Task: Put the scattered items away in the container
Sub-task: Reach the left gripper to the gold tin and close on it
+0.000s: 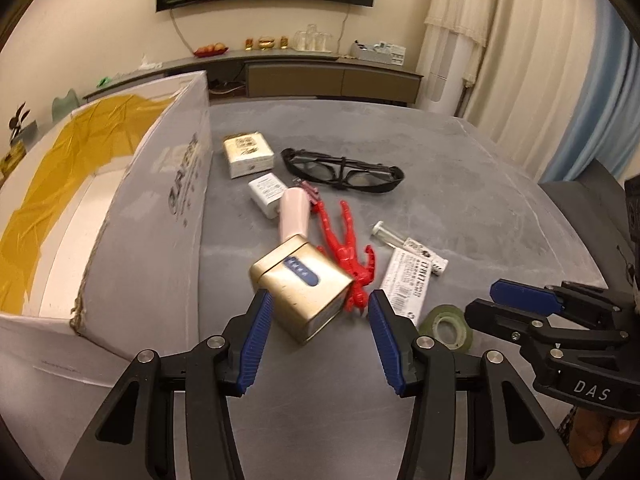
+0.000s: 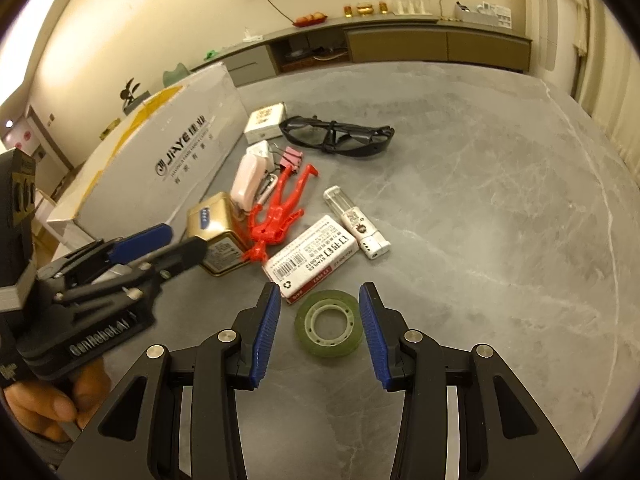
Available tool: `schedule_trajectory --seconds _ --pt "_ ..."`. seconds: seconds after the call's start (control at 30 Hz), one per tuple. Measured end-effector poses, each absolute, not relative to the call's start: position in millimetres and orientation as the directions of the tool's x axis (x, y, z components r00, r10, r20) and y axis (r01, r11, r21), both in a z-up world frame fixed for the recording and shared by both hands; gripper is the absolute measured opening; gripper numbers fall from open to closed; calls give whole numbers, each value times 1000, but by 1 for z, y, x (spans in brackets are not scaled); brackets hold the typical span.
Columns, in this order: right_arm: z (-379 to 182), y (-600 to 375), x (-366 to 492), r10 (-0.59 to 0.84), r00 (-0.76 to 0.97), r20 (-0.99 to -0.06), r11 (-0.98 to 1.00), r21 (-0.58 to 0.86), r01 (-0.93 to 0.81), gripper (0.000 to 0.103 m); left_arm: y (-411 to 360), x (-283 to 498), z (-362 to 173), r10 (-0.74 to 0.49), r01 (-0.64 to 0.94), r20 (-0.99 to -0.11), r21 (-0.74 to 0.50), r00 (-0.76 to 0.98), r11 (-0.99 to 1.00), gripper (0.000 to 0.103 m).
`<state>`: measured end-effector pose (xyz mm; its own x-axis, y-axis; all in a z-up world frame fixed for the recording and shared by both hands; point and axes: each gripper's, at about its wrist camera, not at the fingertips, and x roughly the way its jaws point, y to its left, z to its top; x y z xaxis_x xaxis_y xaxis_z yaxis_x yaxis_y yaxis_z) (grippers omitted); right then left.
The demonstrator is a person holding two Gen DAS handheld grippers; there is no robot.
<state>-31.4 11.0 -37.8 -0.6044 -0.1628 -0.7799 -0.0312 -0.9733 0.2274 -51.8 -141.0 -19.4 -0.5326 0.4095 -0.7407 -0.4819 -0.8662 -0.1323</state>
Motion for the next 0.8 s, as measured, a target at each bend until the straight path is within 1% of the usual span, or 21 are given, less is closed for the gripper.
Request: schedule_trajectory --seconds 0.07,0.23,0.33,0.43,0.5,0.57,0.6,0.67,0.7,0.73,0.77,0.8 --pt "-41 9 -33 -164 -596 -786 -973 227 -32 44 -147 -56 -22 410 -468 -746 -150 -524 -871 51" --pt "-45 5 -35 -161 -588 -793 -977 210 -17 44 -152 -65 -30 386 -445 -765 -145 -516 -884 51" --pt "-47 9 -37 -163 -582 -796 -975 221 -30 44 -153 -68 -31 401 -444 -761 -167 -509 -880 54" --pt "-47 11 -41 -183 -585 -790 -968 249 -33 44 -151 -74 -28 442 -447 -746 -216 -498 -868 63" --pt "-48 10 -49 -194 -588 -785 -964 264 -35 46 -147 -80 -27 477 -449 -734 -260 -484 -855 66" --pt "-52 7 -59 -204 -584 -786 -960 278 -39 49 -141 -86 -27 499 -441 -724 -295 -476 -848 71" --pt "-55 5 -63 -209 -578 -789 -958 283 -39 49 -137 -89 -28 504 -440 -722 -302 -474 -846 71" --pt "-62 1 -72 -213 -560 -801 -958 284 -42 49 -129 -94 -34 477 -436 -738 -272 -478 -858 70" --pt "-66 -1 -75 -211 -548 -809 -959 280 -44 49 -127 -95 -40 443 -430 -759 -239 -476 -871 68" --pt "-71 -3 -77 -201 -532 -823 -963 266 -46 49 -126 -97 -46 424 -427 -778 -223 -463 -876 58" --pt "-72 -4 -78 -190 -530 -827 -967 251 -46 51 -129 -100 -52 416 -414 -797 -231 -439 -880 54" --pt "-71 -3 -78 -178 -530 -829 -969 241 -51 51 -133 -101 -56 406 -400 -805 -232 -433 -887 54"
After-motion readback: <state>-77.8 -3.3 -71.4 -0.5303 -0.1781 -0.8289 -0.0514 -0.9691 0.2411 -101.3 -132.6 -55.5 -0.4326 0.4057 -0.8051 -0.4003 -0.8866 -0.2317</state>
